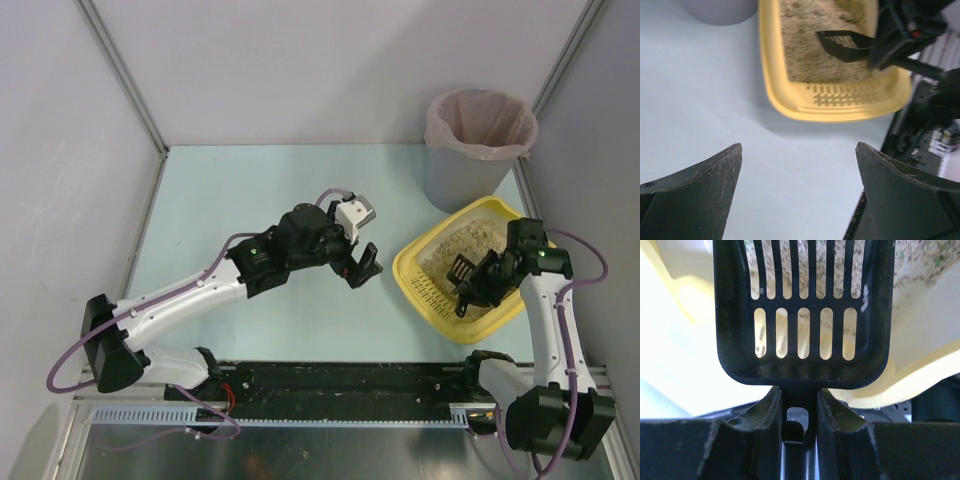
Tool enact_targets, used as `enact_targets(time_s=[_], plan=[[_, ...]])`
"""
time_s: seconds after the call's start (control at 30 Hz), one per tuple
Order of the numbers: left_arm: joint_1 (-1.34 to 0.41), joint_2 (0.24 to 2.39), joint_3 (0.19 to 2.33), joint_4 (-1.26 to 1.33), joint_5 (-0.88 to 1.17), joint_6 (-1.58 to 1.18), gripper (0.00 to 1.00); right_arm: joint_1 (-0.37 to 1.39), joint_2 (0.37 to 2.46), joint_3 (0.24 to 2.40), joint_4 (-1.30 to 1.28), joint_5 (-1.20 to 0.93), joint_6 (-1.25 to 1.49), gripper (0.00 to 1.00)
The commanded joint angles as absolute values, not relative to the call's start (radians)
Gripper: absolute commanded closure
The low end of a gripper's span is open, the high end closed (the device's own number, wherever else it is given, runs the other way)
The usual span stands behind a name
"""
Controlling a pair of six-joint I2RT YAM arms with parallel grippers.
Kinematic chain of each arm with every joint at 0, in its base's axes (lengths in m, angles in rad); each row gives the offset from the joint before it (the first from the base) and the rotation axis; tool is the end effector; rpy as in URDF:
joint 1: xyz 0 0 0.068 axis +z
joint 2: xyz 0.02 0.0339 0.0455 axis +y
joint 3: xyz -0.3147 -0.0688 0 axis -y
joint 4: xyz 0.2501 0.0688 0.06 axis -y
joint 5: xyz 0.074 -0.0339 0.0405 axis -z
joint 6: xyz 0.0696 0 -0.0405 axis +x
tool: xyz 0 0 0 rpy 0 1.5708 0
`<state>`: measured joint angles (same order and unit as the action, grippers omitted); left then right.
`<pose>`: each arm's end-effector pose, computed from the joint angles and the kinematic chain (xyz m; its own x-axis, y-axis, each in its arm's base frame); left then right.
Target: Clean the litter box
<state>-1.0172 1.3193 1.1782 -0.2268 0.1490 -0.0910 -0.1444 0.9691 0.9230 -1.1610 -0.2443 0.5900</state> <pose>0.1652 -0.2870 0.3912 -0.2714 0.2681 -0.9244 0.8931 0.4282 -0.1380 0.1457 -0.0042 0.2891 -0.7382 0.6529 -0.1698 0.5598 0.7333 0.3858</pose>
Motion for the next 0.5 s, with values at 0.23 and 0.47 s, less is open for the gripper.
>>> enact_targets(time_s=[0.23,0.47], plan=[[-0.997,1.220,1.131,-0.261,-0.032,0.023,0.00,-0.156,1.170,1.068,-1.371,-0.278,0.457,1.00],[-0.997,1.203,1.127,-0.262,-0.055,0.029,0.00,-0.166,1.296,1.111,-1.353,-0.236,0.420,1.00]])
